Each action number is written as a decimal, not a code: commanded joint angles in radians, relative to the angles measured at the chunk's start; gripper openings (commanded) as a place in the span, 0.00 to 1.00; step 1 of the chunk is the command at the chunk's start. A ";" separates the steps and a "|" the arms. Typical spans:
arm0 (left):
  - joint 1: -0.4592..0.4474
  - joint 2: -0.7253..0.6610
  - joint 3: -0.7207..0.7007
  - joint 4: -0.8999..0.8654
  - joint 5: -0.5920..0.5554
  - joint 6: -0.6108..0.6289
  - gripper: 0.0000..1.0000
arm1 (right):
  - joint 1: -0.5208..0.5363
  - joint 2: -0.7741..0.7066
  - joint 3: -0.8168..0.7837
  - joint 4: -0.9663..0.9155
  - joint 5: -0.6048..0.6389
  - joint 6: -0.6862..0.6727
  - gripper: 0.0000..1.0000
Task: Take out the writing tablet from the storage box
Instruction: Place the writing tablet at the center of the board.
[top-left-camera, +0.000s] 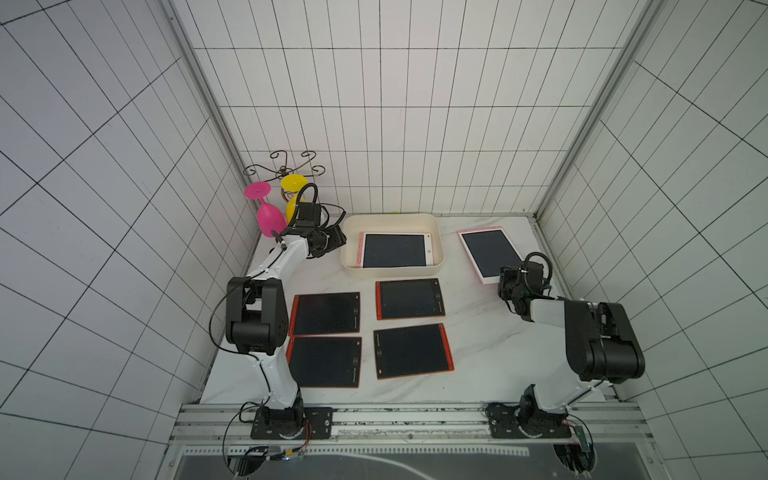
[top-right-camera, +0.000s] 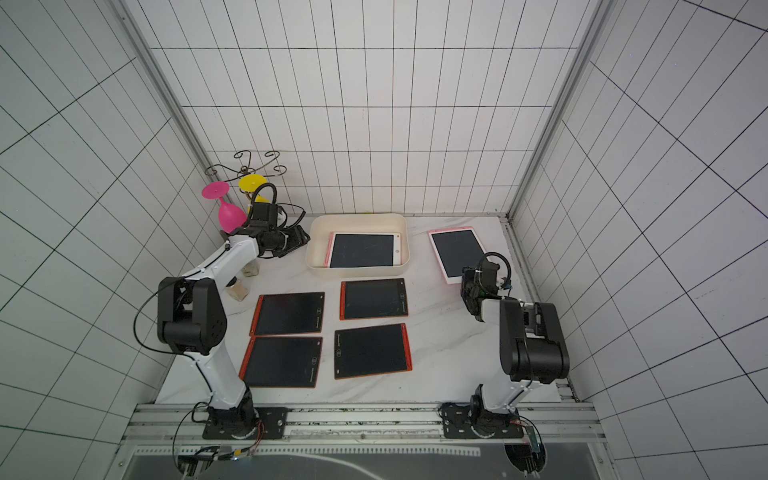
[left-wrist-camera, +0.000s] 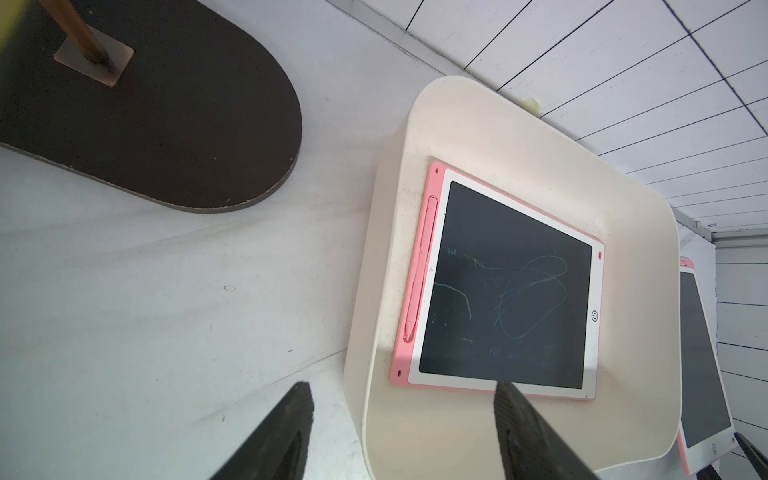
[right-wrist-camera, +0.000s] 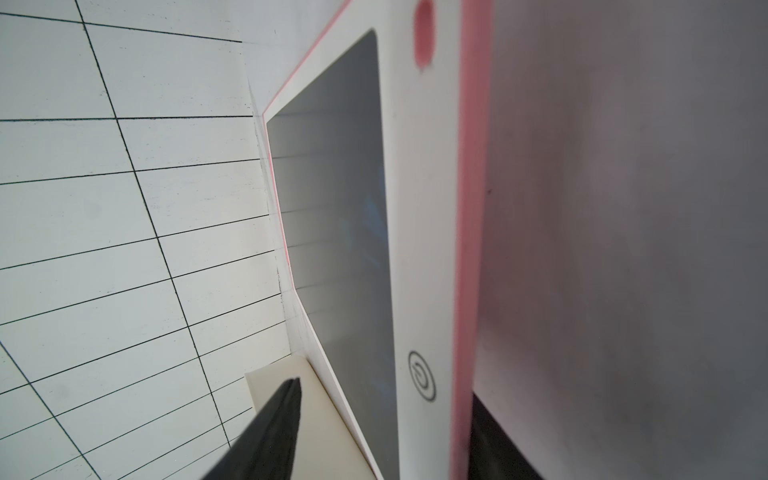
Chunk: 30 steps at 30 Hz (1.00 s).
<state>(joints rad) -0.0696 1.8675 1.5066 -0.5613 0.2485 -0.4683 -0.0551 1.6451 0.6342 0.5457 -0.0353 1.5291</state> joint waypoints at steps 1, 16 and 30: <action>0.008 0.009 -0.010 0.016 0.009 -0.010 0.69 | 0.015 0.017 0.088 0.059 -0.023 0.022 0.60; 0.018 0.010 -0.009 0.017 0.009 -0.010 0.69 | 0.023 0.059 0.180 -0.045 -0.049 0.035 0.86; 0.024 0.006 -0.012 0.017 0.018 -0.014 0.69 | 0.040 0.004 0.319 -0.427 0.027 0.045 0.98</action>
<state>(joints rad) -0.0521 1.8675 1.5047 -0.5579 0.2619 -0.4751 -0.0254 1.6859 0.8639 0.2501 -0.0456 1.5528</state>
